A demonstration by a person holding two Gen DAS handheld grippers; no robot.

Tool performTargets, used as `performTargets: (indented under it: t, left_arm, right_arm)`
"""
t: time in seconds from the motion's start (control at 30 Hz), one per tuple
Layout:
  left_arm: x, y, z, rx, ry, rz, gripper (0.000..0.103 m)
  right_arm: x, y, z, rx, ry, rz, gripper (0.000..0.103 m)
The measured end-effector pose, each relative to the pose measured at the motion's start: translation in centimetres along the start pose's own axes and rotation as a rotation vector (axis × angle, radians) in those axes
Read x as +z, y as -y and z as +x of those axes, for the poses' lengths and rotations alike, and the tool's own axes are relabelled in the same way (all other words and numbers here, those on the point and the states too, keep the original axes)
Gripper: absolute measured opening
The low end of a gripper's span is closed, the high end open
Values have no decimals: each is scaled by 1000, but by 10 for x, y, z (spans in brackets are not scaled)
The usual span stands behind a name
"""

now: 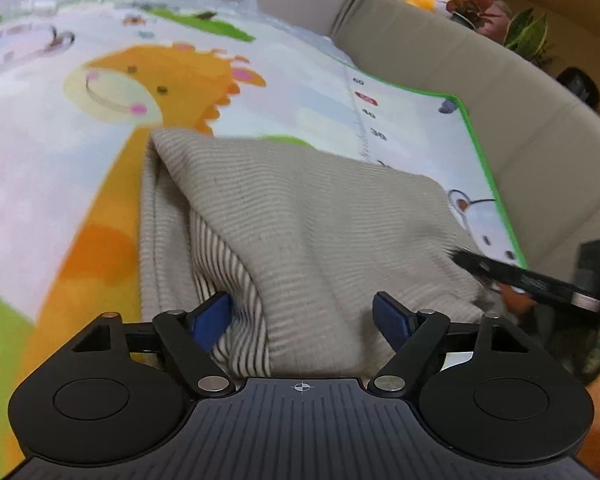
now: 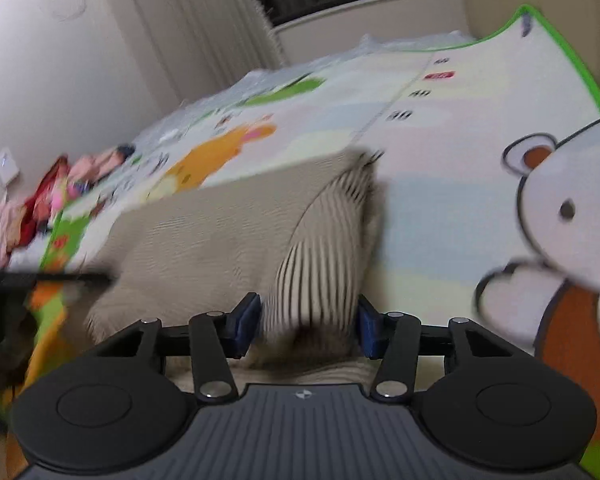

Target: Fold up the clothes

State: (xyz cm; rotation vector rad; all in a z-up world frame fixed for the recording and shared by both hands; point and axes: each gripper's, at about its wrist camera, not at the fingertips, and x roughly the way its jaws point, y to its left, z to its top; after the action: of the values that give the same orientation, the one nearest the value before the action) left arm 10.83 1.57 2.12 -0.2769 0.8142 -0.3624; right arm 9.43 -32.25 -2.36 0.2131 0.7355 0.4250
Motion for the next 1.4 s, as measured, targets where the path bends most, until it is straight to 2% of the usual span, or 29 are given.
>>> performTargets:
  t: [0.07,0.1,0.17,0.3,0.4,0.47,0.6,0.7,0.77,0.87,0.97,1.03,1.1,1.13,1.2,1.27,1.4]
  left_arm:
    - [9,-5,10,80,27,18,79]
    - [14,-12,17,96,38,6,79]
    - [21,-21,21,87,59,-38,79]
    - [29,-27,16,72,85,-98,79]
    - [25,-25,-4,84,80,-115,85]
    - [20,-25,-22,61,76,-141,88]
    - [13,-20,-46,-53,36,-201,95]
    - [9,-4,-48,-114,-2,-204,96]
    - [4,6,-44,-146,-30,-217,96]
    - [-6,14,-39,-163,-73,-244,96]
    - [-16,16,-42,-156,-96,-244,96]
    - [-21,13,-42,-165,-123,-256,96]
    - [-27,9,-37,-167,-156,-282,96]
    - [-29,7,-30,-163,-173,-291,96]
    - [-31,6,-16,-154,-193,-295,95]
    - [-29,7,-5,-145,-187,-282,94]
    - [-5,5,12,-99,-115,-208,88]
  right_arm:
    - [-10,-15,-5,3,-14,-58,51]
    - [-13,-22,-7,9,-22,-84,52]
    - [-13,-29,-12,20,-35,-111,53]
    - [6,-11,-26,22,-16,-86,56]
    - [25,10,-46,8,39,-31,59]
    - [37,21,-56,-8,76,-6,60]
    - [69,34,-47,-42,116,1,60]
    - [88,35,-13,-9,99,26,60]
    - [93,32,15,-23,82,19,60]
    - [93,32,59,-63,41,-2,60]
    - [84,40,84,-45,-2,4,60]
    - [77,40,86,-37,14,-25,60]
    - [74,41,82,-22,18,-19,53]
    - [74,40,79,-15,14,-24,46]
    - [71,36,71,-16,2,-59,42]
    - [64,30,62,-30,-9,-100,42]
    - [43,13,41,-36,-30,-165,42]
